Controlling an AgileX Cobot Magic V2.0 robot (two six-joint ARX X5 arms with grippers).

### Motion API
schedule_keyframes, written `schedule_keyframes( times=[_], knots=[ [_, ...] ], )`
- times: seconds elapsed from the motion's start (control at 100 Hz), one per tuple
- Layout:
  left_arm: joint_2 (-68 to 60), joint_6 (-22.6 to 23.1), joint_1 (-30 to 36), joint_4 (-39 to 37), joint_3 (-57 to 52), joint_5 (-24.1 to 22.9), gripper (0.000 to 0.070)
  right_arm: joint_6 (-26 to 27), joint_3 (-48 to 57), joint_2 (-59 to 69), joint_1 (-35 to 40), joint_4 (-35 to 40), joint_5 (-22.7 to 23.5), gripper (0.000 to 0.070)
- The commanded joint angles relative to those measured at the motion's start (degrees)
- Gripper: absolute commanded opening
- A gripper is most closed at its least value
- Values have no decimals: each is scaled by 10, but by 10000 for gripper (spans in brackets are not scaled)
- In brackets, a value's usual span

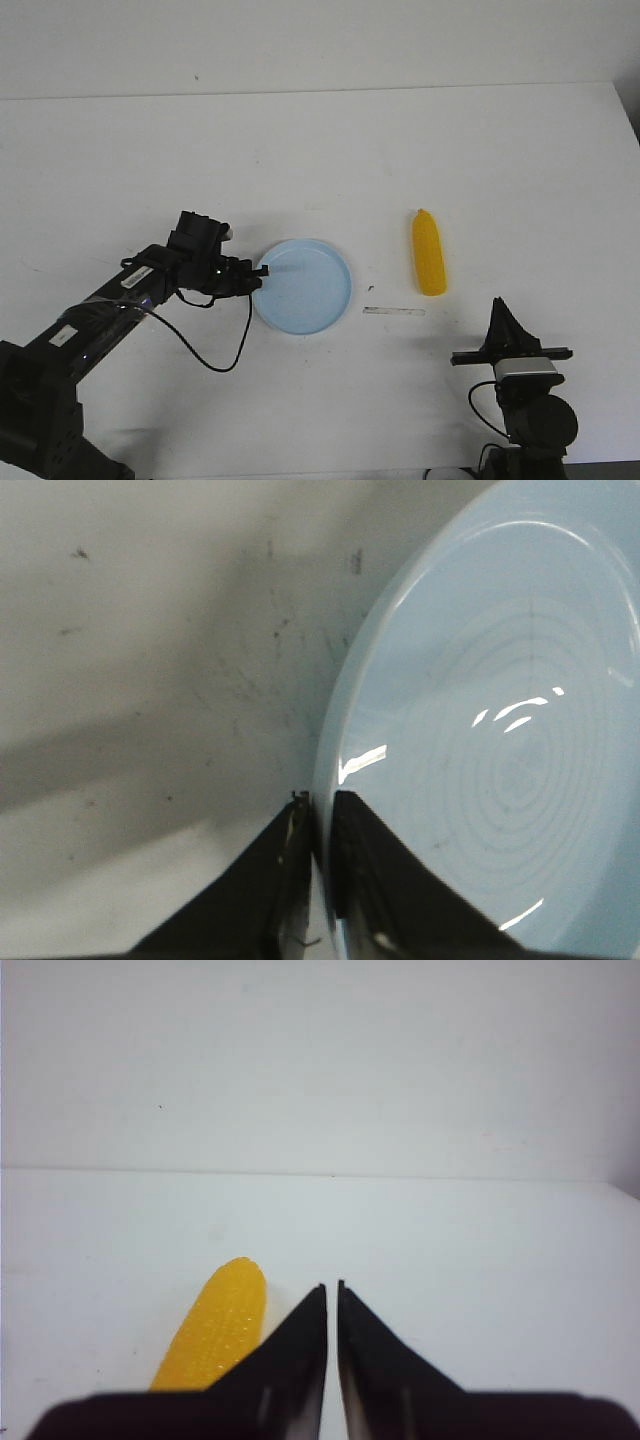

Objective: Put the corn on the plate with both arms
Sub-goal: 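Push the light blue plate with the left gripper toward the table center, then withdraw the left gripper from the plate back to rest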

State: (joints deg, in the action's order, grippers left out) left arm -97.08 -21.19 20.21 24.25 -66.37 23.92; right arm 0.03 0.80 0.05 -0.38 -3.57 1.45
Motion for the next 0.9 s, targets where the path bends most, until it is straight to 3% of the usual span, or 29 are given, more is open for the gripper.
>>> schedule_keyframes(
  times=[0.0, 0.12, 0.22, 0.34, 0.57, 0.68, 0.89],
  knots=[
    [-10, -5, 1, -3, -7, -11, 6, 6, -1, 0, 0, -6, 0, 15],
    [-10, -2, 1, -3, -7, -34, 132, 6, -1, 0, 0, -6, 0, 15],
    [-6, -2, -2, 0, -7, -34, 172, 6, -1, 0, 0, -6, 0, 15],
    [17, 9, -9, -2, -7, -34, 173, 6, -1, 0, 0, -6, 0, 15],
    [103, 24, -39, -6, -6, -36, 145, 6, -1, 0, 0, -6, 0, 15],
    [140, 82, -57, -24, -6, -67, 0, 6, -1, 0, 0, -6, 0, 15],
    [193, 172, -82, -108, 3, -159, 0, 6, -1, 0, 0, -6, 0, 15]
  ],
)
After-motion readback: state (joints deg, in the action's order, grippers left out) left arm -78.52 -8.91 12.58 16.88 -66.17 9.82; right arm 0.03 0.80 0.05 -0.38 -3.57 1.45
